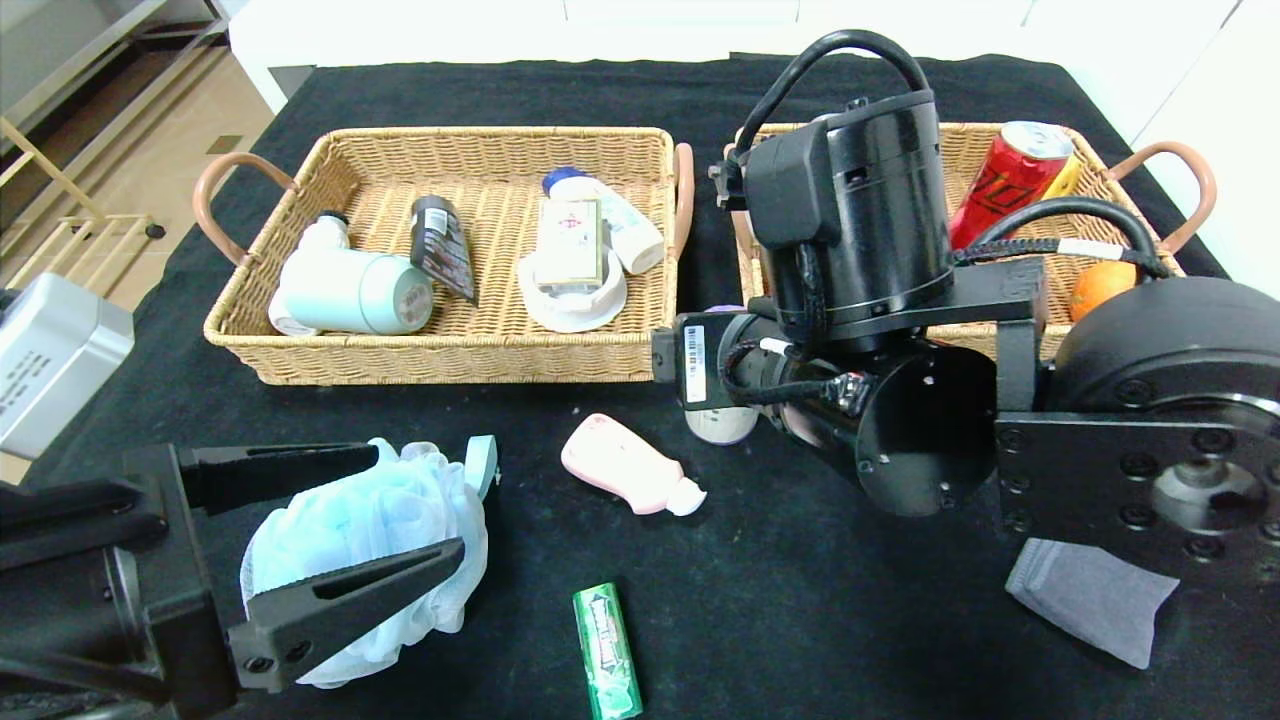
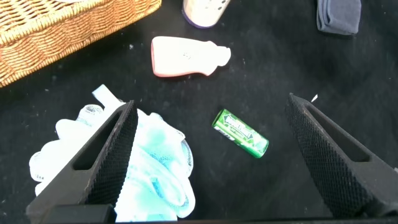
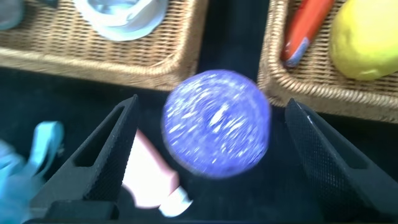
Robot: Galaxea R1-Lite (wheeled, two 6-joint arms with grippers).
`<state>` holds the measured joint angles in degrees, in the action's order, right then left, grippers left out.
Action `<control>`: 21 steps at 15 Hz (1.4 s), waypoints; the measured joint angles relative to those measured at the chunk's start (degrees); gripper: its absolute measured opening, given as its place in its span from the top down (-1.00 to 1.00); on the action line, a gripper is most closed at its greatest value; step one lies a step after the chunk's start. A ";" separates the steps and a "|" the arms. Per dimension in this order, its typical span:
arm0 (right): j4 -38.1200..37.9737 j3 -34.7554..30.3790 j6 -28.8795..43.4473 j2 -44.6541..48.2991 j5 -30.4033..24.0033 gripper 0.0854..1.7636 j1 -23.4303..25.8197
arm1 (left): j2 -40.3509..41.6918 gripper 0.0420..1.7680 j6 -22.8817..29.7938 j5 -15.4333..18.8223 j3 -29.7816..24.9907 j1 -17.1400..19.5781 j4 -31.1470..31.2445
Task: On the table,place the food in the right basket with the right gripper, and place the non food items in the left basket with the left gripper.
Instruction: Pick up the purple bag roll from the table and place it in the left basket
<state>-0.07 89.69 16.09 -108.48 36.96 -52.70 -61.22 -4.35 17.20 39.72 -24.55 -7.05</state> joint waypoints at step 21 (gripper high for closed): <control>3.10 0.52 -0.27 -4.94 0.93 -0.07 2.26 | -0.21 -0.94 -0.55 0.10 -0.33 0.11 -0.02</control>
<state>3.02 90.21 15.82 -113.42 37.89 -50.44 -61.43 -4.90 17.30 39.39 -24.44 -7.07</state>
